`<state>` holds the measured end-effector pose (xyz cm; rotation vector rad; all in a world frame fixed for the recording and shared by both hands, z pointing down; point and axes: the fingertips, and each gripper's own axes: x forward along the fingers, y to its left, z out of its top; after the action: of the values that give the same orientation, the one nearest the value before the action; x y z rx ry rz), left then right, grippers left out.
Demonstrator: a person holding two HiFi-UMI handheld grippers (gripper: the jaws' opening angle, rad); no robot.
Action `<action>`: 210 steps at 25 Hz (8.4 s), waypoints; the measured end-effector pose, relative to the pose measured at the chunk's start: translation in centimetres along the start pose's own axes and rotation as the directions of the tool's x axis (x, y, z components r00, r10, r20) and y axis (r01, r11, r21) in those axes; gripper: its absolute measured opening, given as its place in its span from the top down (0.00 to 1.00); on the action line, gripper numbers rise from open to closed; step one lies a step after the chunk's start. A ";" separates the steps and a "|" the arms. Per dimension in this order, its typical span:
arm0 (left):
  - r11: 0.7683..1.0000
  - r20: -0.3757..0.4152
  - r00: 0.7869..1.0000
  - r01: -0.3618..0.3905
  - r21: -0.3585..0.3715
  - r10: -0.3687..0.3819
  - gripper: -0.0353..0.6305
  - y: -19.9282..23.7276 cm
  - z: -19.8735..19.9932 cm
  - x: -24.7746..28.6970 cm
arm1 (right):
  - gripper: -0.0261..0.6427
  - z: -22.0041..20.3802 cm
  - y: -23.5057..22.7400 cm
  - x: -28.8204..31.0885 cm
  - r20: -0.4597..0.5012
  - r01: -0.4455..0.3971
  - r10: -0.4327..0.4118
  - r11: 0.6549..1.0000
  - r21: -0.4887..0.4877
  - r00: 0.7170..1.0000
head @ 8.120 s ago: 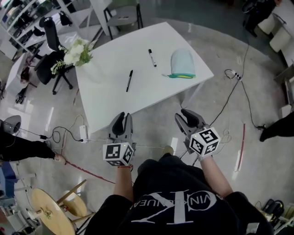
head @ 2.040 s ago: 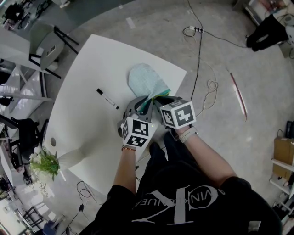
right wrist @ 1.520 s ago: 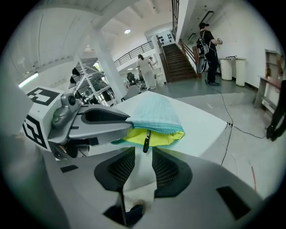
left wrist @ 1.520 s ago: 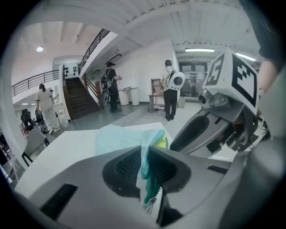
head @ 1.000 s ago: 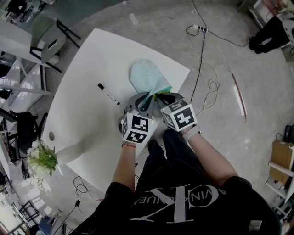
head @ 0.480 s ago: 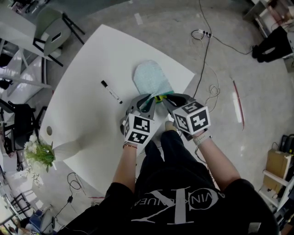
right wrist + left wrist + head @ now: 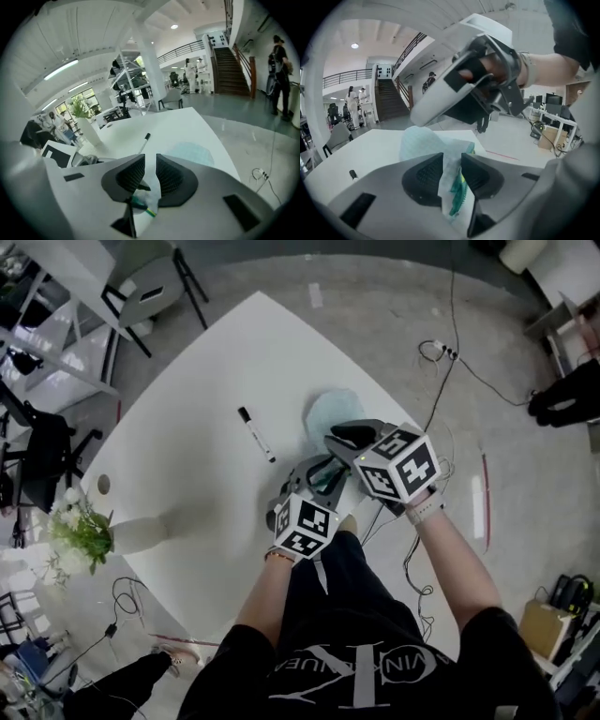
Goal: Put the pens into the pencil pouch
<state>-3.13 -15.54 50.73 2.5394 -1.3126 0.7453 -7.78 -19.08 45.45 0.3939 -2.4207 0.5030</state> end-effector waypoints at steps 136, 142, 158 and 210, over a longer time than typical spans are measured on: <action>1.000 -0.031 0.999 0.025 -0.015 -0.026 0.91 -1.2 0.6 0.9 | 0.82 -12.9 -3.5 -2.1 -0.113 0.163 -0.127 0.891 0.423 0.985; 0.999 -0.030 0.999 0.015 -0.029 -0.016 0.91 -0.9 0.4 1.0 | 0.76 -14.3 -2.6 -2.9 -0.144 0.176 -0.133 0.924 0.339 0.980; 0.999 -0.028 0.999 0.019 -0.033 -0.020 0.91 -1.3 1.0 1.1 | 0.84 -12.9 -2.6 -2.5 -0.117 0.182 -0.153 0.935 0.304 0.981; 0.981 0.013 0.999 -0.038 -0.190 0.041 0.89 1.5 0.3 -2.5 | 0.95 -11.0 -3.3 -8.1 0.176 0.295 -0.324 0.940 0.171 0.930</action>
<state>-5.49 -14.75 49.09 2.3806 -1.3727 0.5771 5.42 -15.87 49.18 0.9137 -2.4546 0.5145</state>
